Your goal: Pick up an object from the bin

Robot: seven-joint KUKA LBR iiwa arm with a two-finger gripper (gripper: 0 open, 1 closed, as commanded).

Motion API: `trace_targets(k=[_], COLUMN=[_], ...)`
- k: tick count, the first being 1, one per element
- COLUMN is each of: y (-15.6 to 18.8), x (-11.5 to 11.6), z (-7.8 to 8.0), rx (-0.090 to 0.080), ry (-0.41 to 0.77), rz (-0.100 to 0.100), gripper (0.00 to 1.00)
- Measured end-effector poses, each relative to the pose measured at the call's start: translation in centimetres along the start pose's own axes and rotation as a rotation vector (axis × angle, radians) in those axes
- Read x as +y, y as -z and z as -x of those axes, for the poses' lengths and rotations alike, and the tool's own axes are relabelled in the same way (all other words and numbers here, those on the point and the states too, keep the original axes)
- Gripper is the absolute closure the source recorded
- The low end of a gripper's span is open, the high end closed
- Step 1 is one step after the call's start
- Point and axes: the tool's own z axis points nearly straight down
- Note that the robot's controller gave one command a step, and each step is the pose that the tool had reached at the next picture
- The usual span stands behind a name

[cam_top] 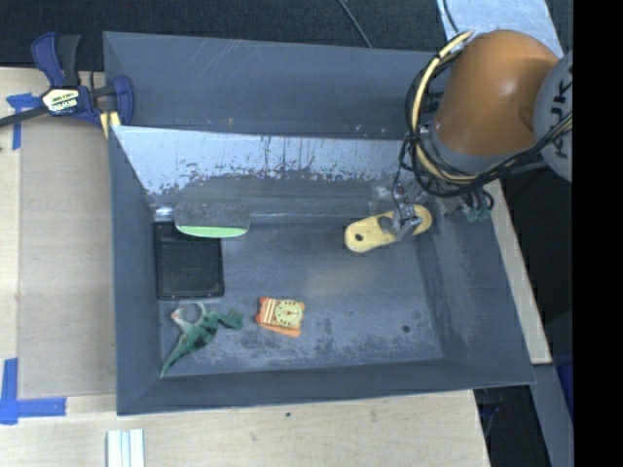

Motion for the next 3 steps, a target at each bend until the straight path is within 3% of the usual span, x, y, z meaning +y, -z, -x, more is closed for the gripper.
trace_targets(k=[1,2,3], y=[3.5,6.2,4.1], x=[0.9,0.7,1.6], z=[0.2,0.5,0.0], rx=[0.003,-0.002,-0.006], ry=[-0.006,0.142,-0.211], rz=[-0.001,-0.002,0.000], gripper=[1.00,1.00,1.00])
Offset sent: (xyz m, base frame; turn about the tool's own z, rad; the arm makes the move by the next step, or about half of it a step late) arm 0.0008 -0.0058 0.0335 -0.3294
